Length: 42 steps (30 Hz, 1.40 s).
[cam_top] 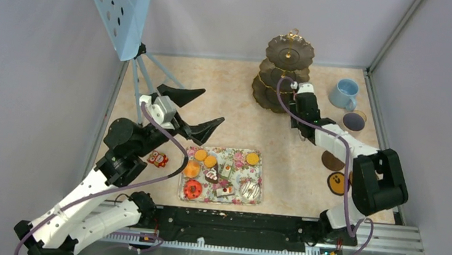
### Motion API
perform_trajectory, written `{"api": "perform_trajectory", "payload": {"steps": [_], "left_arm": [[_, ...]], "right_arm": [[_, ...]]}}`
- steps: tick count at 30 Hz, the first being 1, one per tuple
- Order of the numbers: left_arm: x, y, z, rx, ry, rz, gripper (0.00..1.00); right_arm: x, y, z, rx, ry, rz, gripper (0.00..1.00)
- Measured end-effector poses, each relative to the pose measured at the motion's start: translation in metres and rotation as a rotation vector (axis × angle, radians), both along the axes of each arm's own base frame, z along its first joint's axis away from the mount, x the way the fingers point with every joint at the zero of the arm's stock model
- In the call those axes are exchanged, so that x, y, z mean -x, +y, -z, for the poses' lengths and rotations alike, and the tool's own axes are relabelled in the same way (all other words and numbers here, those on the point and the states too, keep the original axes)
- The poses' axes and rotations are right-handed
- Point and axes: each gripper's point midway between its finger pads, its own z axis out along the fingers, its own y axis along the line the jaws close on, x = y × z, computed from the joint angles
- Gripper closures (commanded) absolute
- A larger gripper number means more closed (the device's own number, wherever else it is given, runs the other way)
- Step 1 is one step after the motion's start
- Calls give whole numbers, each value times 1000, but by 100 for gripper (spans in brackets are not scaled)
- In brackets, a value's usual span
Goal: Serve the afternoon tea
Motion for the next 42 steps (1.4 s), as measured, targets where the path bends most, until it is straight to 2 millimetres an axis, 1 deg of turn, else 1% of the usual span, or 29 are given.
{"api": "perform_trajectory", "payload": {"steps": [3,7,13,15,19,22,24,27,31,35,42], "left_arm": [[-1,6,-4,22,0,-39,1],[-5,14,-7,45,4,-94,1],[-9,20,-9,52,-2,-136,1],[-11,21,-9,52,-2,-150,1],[-15,25,-9,55,2,-178,1],[-17,27,-9,55,2,-194,1],[-17,27,-9,53,0,-201,1],[-19,29,-9,52,-2,-212,1],[-19,29,-9,53,-2,-216,1],[-19,29,-9,52,-3,-216,1],[-19,29,-9,51,-3,-217,1]], "right_arm": [[-10,5,5,13,-14,-34,80],[-24,9,5,22,-51,-64,80],[-47,6,7,25,-67,-73,77],[-54,5,9,28,-73,-75,74],[-60,7,12,30,-71,-89,68],[-69,10,13,32,-76,-96,63],[-75,10,14,33,-76,-96,58],[-77,10,15,33,-77,-95,50],[-79,10,13,36,-82,-98,45],[-80,11,12,34,-89,-102,44],[-82,14,10,25,-99,-111,47]]}}
